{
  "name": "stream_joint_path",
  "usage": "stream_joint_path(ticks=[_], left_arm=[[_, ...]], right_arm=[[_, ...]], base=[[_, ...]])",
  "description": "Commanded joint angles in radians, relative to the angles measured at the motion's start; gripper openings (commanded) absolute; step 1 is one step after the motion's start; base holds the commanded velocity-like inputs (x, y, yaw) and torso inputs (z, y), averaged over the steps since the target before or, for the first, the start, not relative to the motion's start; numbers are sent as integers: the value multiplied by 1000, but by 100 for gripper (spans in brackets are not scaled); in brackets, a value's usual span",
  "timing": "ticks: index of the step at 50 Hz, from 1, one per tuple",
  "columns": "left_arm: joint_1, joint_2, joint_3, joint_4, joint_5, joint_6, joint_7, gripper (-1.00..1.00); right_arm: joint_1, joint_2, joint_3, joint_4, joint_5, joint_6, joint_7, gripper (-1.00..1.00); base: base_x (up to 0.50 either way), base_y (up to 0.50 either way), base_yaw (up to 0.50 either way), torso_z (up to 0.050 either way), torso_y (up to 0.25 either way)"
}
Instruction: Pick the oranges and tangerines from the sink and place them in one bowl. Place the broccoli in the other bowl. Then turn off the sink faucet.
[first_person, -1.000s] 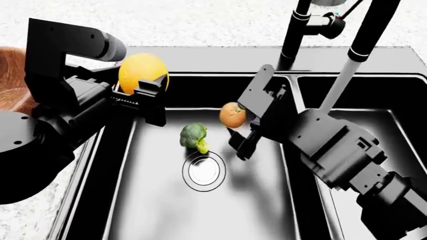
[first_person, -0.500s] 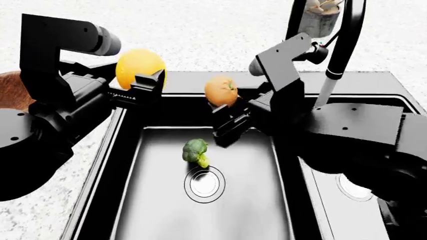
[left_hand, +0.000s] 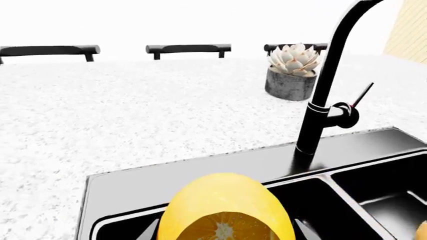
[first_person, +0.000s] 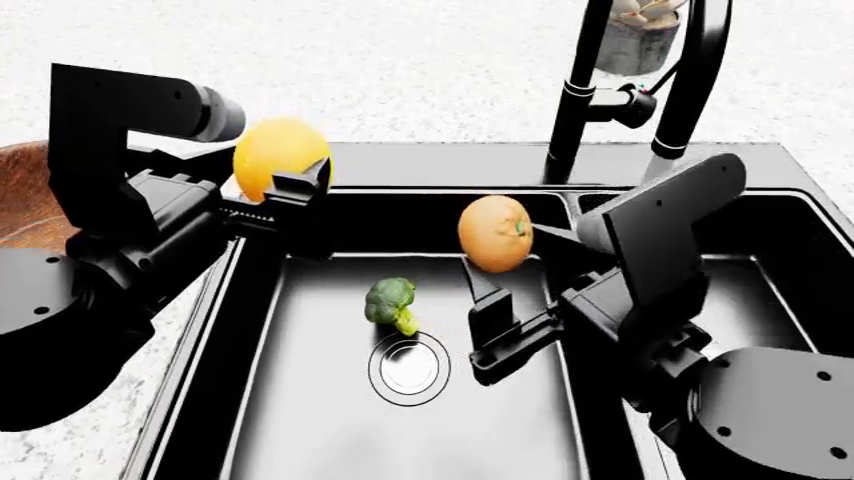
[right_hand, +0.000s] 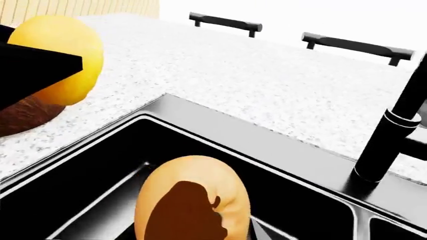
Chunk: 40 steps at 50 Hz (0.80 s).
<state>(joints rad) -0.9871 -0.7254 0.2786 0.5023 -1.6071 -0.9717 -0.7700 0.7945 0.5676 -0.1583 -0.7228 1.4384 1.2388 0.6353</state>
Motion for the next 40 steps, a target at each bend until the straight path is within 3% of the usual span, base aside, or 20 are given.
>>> stream_joint_path(ticks=[1, 13, 33, 40], left_arm=[[55, -11, -10, 59, -19, 27, -31, -100], [86, -24, -20, 101, -43, 42, -38, -100], [74, -52, -30, 137, -90, 47, -72, -100], [53, -58, -30, 139, -108, 46, -87, -100]], right_arm=[[-141, 75, 106, -106, -65, -47, -4, -100], [-175, 92, 150, -136, -75, -104, -51, -100], [-128, 111, 139, -120, -9, -83, 30, -100], [-102, 119, 138, -105, 39, -76, 82, -100]], base=[[0, 0, 0, 0, 0], [0, 0, 0, 0, 0], [0, 0, 0, 0, 0], [-34, 304, 0, 0, 0]])
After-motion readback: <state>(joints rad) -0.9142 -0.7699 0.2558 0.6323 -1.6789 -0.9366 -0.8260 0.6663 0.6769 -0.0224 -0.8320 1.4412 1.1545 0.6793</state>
